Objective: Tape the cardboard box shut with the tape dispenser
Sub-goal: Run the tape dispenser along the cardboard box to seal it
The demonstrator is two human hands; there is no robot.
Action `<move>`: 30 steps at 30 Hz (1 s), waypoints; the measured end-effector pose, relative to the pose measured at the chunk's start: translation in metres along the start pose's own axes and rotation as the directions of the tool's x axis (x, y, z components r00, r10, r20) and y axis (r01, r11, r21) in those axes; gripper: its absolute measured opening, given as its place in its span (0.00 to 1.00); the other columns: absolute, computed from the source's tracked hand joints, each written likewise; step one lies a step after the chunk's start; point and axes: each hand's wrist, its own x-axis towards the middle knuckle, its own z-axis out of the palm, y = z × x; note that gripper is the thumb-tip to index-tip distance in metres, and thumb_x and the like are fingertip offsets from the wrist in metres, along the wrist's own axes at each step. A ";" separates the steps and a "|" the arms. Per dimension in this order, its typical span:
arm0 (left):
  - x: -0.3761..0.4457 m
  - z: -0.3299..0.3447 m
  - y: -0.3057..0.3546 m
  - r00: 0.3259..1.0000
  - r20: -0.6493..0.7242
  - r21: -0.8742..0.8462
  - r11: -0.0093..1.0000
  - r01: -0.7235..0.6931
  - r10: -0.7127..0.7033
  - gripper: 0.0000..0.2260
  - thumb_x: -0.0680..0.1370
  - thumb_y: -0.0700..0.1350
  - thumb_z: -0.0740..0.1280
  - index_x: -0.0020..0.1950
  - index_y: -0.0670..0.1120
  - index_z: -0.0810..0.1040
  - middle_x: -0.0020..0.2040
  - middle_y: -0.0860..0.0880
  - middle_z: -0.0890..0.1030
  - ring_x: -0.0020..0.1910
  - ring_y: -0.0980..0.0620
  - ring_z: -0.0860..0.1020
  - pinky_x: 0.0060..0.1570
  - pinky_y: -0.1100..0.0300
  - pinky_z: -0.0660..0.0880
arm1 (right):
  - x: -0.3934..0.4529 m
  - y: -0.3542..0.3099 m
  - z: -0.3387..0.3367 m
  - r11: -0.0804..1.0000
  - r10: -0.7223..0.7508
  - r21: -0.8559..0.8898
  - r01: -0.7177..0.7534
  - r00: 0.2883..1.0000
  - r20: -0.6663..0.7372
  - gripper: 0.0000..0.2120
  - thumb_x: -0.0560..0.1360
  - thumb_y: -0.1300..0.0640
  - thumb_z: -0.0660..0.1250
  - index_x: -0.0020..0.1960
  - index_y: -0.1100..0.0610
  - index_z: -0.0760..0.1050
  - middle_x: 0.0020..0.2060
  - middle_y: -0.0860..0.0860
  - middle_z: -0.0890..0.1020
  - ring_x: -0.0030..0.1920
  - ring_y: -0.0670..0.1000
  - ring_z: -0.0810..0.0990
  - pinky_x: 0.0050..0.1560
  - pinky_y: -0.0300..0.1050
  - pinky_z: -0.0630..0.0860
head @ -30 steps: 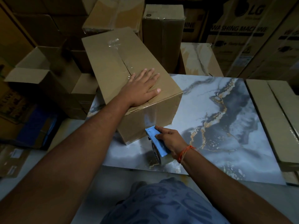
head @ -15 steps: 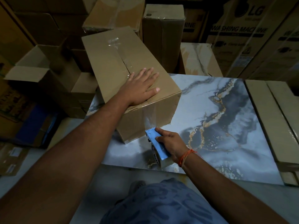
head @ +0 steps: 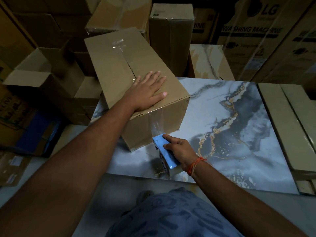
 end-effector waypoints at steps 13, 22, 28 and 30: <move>0.000 0.000 -0.001 1.000 -0.005 -0.007 1.000 -0.001 0.001 0.31 0.84 0.65 0.49 0.85 0.56 0.48 0.86 0.52 0.46 0.85 0.50 0.44 0.81 0.39 0.44 | 0.004 0.002 -0.001 0.998 0.020 0.054 -0.021 1.000 0.018 0.21 0.77 0.67 0.67 0.68 0.55 0.78 0.62 0.57 0.82 0.49 0.55 0.82 0.43 0.39 0.81; -0.001 -0.001 0.000 1.000 0.000 -0.014 1.000 -0.002 0.002 0.32 0.84 0.65 0.49 0.85 0.56 0.48 0.86 0.51 0.46 0.85 0.49 0.44 0.81 0.38 0.44 | 0.012 0.008 0.006 0.958 0.178 0.228 -0.171 0.984 -0.009 0.19 0.77 0.68 0.65 0.67 0.61 0.77 0.58 0.65 0.81 0.46 0.62 0.82 0.40 0.48 0.82; -0.001 -0.001 -0.001 1.000 0.006 -0.020 1.000 -0.004 0.004 0.32 0.83 0.66 0.49 0.85 0.56 0.48 0.86 0.51 0.46 0.85 0.49 0.44 0.81 0.39 0.44 | -0.011 0.046 -0.022 0.994 -0.049 -0.101 0.036 0.992 -0.120 0.20 0.77 0.61 0.68 0.68 0.52 0.77 0.63 0.57 0.82 0.51 0.54 0.83 0.50 0.46 0.81; -0.001 -0.001 0.000 1.000 0.010 -0.022 1.000 -0.004 0.004 0.32 0.84 0.66 0.49 0.85 0.56 0.48 0.86 0.52 0.46 0.85 0.49 0.44 0.81 0.39 0.44 | -0.019 0.045 -0.036 0.829 -0.327 -0.520 0.205 0.933 -0.153 0.20 0.77 0.55 0.68 0.68 0.45 0.77 0.62 0.52 0.84 0.55 0.55 0.84 0.54 0.47 0.80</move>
